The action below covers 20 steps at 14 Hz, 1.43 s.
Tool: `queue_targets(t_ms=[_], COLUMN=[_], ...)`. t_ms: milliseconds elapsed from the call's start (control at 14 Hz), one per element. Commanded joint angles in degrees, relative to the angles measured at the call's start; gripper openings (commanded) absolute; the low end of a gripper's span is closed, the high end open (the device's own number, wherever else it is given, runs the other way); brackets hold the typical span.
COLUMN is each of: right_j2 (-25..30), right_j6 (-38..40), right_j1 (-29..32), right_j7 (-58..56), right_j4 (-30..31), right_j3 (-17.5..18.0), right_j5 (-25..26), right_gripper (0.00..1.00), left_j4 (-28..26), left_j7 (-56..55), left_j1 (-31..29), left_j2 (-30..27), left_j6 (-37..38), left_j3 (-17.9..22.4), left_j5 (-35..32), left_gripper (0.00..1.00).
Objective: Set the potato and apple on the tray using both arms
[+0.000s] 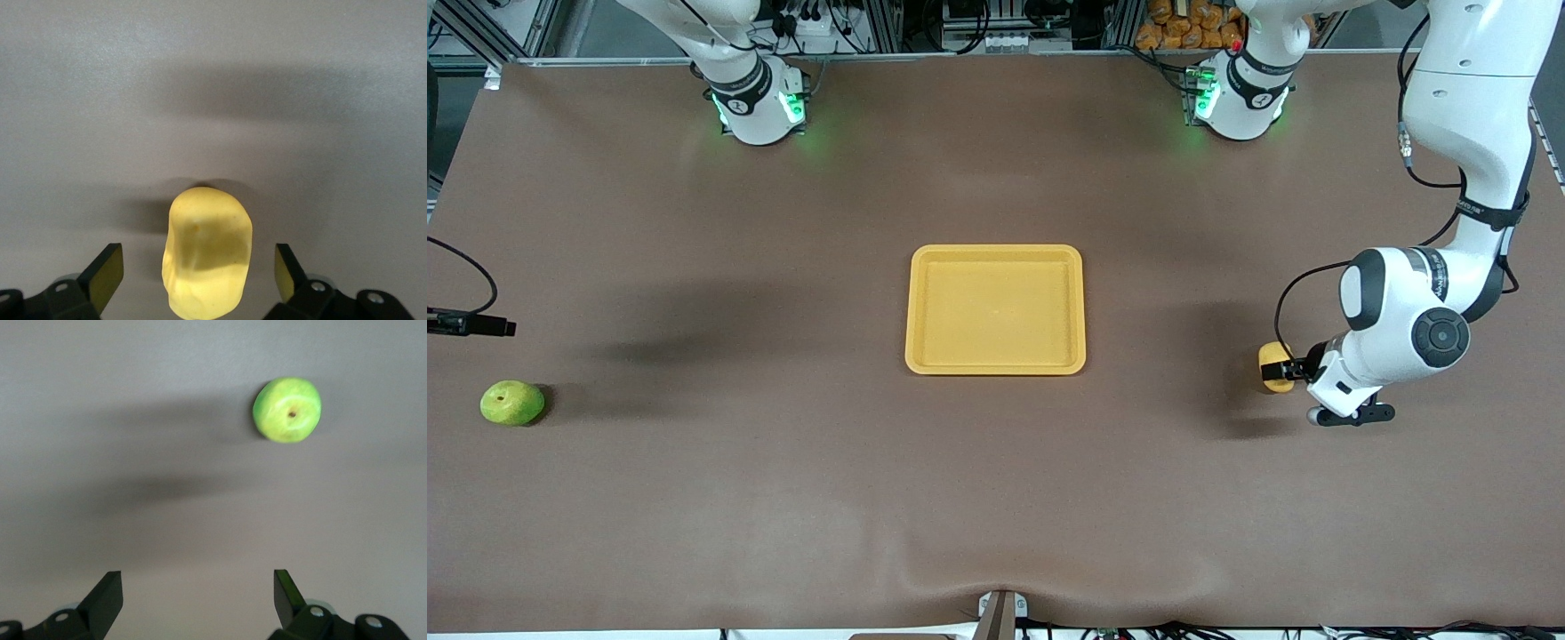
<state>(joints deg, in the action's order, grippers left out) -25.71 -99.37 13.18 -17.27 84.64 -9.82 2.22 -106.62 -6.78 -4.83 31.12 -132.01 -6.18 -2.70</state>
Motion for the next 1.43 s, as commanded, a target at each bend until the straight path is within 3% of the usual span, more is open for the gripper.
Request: queue_targets(t_ms=[0, 357, 714, 1000, 1286, 1357], right_j2=[-2.5, -6.9, -11.7, -13.3, -15.5, -15.9], right_j6=[-2.2, -8.9, -20.8, -23.7, -28.0, -28.2], right_j1=[1.4, 2.8, 5.4, 5.7, 6.7, 6.8], right_j7=[-2.0, -6.1, -11.7, -11.6, -11.6, -11.7], right_j4=[-1.3, -1.8, -2.6, -2.7, -2.7, -2.7], right_j3=[0.8, 0.8, 0.8, 0.9, 1.2, 1.2], right_j5=[0.9, 0.8, 0.6, 0.1, -0.5, -0.3], right_gripper=[1.0, 1.0, 1.0, 1.0, 1.0, 1.0], left_j4=[-0.3, -0.3, -0.3, -0.3, -0.3, -0.3], left_j7=[-0.5, -0.5, -0.5, -0.5, -0.5, -0.5], left_j1=[0.3, 0.3, 0.3, -0.1, 0.0, 0.0], left_j2=[-0.1, 1.0, 1.8, 1.7, 1.3, 1.1], left_j6=[-0.8, -0.8, -2.2, -2.2, -2.0, -1.8], left_j3=[-0.1, -0.1, -0.1, -0.1, -0.1, -0.1], left_j5=[-0.7, -0.7, -0.6, -0.6, -0.7, -0.7], left_gripper=[1.0, 1.0, 0.84, 0.61, 0.29, 0.26])
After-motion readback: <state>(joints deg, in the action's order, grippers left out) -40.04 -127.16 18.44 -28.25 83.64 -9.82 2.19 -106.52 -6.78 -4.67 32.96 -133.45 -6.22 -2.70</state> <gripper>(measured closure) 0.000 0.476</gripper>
